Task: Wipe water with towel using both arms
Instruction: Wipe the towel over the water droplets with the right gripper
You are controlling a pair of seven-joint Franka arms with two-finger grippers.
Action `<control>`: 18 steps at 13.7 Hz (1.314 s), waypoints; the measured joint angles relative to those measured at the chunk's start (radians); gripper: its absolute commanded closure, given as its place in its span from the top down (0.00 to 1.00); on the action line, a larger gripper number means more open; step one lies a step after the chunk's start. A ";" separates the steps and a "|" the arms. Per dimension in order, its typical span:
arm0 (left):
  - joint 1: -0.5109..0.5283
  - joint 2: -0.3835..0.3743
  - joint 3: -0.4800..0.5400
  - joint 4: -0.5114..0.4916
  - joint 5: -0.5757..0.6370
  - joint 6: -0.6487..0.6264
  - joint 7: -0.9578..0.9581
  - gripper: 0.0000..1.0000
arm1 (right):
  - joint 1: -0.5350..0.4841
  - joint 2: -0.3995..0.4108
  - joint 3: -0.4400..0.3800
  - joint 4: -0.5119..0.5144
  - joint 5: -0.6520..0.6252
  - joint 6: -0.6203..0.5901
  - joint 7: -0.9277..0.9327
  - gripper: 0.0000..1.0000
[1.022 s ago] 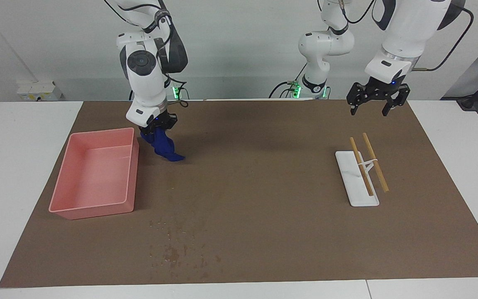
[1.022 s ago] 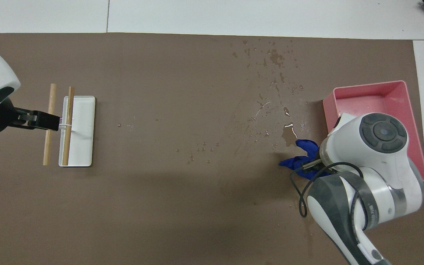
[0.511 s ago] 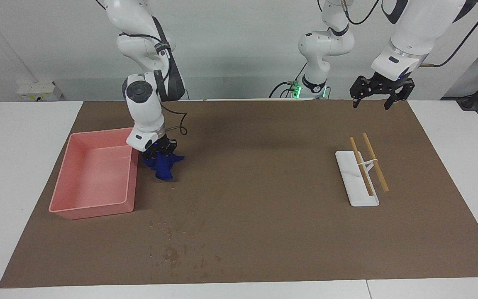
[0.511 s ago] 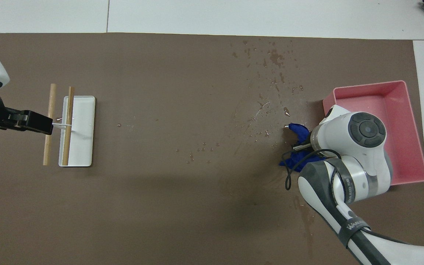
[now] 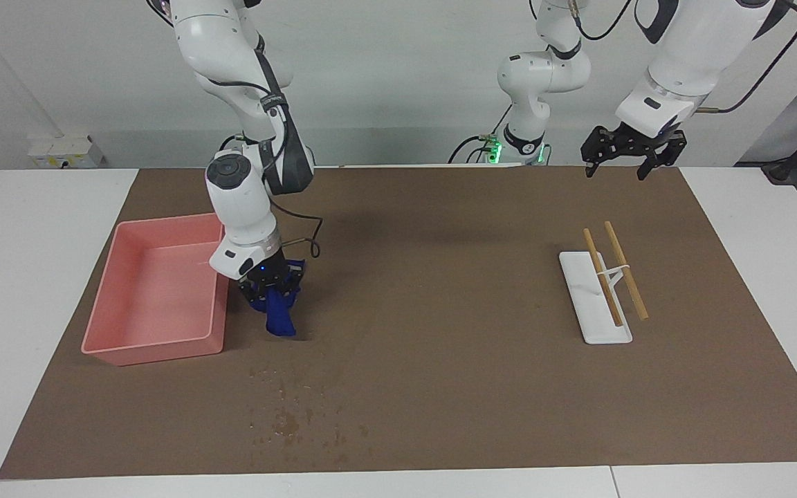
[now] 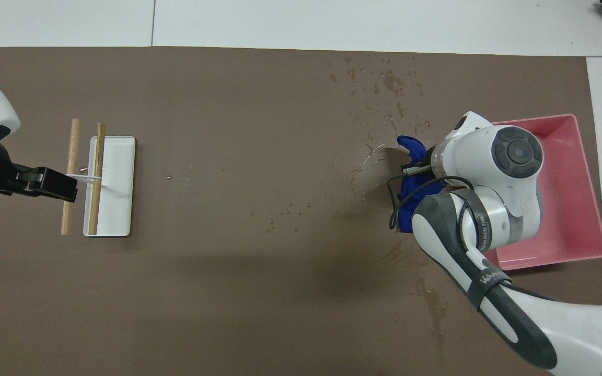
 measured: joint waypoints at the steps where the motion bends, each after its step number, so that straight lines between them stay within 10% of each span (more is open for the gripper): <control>1: 0.000 0.000 0.000 0.000 0.000 0.000 0.000 1.00 | 0.000 0.015 0.002 0.039 0.000 -0.003 0.000 0.00; 6: 0.000 -0.001 0.000 -0.002 0.000 0.000 0.000 1.00 | 0.022 0.109 0.006 0.242 -0.001 -0.111 0.000 0.00; 12: 0.000 -0.001 0.000 -0.002 0.000 0.000 0.000 1.00 | 0.026 0.185 0.010 0.109 0.006 0.042 0.003 0.00; 18: 0.000 -0.001 0.000 -0.002 0.000 0.000 0.000 1.00 | 0.038 0.160 0.011 0.115 0.006 -0.159 0.105 0.00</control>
